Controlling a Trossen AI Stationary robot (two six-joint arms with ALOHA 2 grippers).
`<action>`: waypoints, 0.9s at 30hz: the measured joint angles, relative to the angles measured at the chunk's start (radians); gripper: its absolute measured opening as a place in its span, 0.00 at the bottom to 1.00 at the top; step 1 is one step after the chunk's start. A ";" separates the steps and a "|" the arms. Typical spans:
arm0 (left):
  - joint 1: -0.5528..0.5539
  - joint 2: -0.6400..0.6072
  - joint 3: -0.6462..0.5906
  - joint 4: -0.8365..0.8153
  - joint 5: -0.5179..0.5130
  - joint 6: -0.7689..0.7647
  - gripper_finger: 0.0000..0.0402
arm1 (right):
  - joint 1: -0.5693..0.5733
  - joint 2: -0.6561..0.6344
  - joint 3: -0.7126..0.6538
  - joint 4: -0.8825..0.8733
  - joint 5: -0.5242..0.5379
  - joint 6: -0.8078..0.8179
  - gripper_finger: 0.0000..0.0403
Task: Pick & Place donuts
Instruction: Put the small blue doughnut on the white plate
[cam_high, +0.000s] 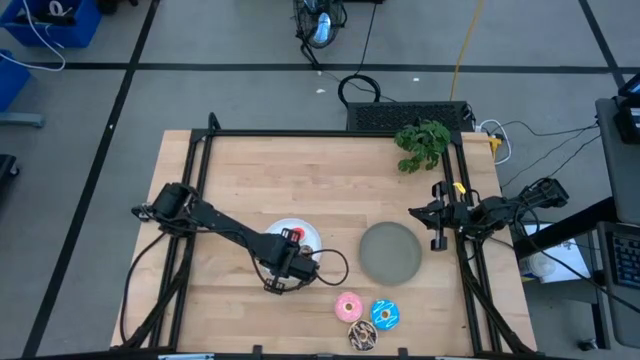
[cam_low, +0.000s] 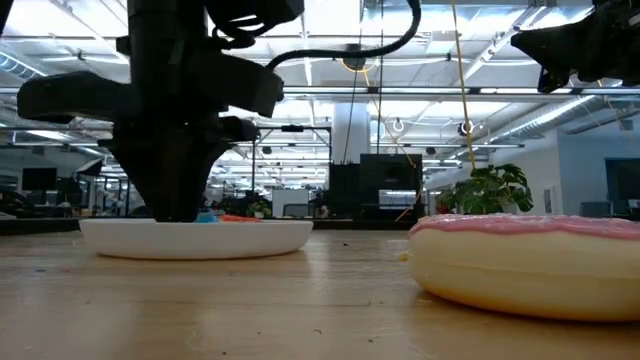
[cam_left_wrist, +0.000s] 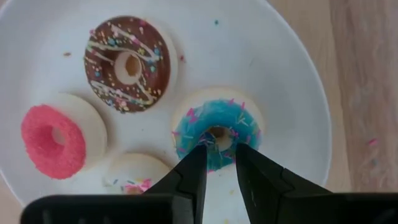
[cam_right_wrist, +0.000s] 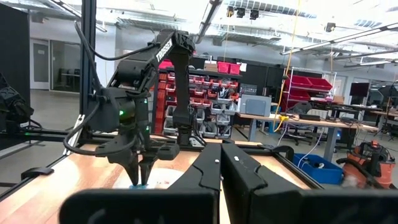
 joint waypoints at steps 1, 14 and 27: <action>0.000 0.000 0.000 0.005 0.000 0.000 0.23 | 0.000 0.000 0.000 0.000 0.000 0.000 0.00; 0.000 0.000 0.035 0.007 -0.002 0.021 0.23 | 0.000 0.000 0.001 0.000 0.000 -0.003 0.00; 0.008 0.000 0.029 0.024 -0.016 0.055 0.23 | 0.000 0.000 0.000 -0.002 0.000 -0.003 0.00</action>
